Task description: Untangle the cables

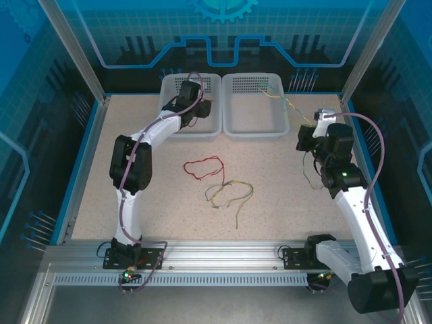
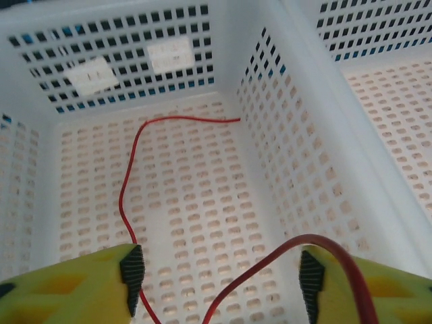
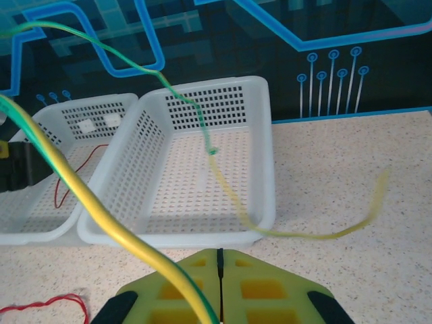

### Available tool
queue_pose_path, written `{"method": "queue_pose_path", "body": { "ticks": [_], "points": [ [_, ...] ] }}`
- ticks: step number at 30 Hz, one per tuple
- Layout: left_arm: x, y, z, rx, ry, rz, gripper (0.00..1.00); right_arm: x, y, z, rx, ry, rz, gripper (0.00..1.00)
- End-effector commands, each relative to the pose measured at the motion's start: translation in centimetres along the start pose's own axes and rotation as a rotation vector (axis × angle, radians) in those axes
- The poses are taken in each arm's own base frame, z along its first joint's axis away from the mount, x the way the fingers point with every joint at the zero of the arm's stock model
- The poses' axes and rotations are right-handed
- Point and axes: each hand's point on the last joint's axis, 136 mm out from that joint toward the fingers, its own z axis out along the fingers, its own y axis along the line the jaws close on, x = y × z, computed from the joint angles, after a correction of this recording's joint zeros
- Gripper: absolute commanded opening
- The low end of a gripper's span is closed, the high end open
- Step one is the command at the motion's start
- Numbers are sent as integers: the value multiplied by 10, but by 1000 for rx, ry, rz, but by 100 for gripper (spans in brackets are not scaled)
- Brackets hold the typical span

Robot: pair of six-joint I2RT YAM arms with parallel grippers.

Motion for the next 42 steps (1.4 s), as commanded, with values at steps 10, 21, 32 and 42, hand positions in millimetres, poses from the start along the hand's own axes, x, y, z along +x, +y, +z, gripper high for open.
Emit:
{"method": "queue_pose_path", "body": {
  "ticks": [10, 21, 32, 42],
  "points": [
    [-30, 19, -26, -27, 0, 3, 94, -22, 25, -16, -73, -41, -60, 0],
    [0, 18, -20, -4, 179, 162, 94, -19, 31, -15, -79, -29, -72, 0],
    [47, 10, 8, 49, 345, 214, 76, -13, 32, -16, -76, -22, -71, 0],
    [4, 4, -23, 119, 229, 127, 96, -7, 27, -19, -54, -14, -84, 0]
  ]
}}
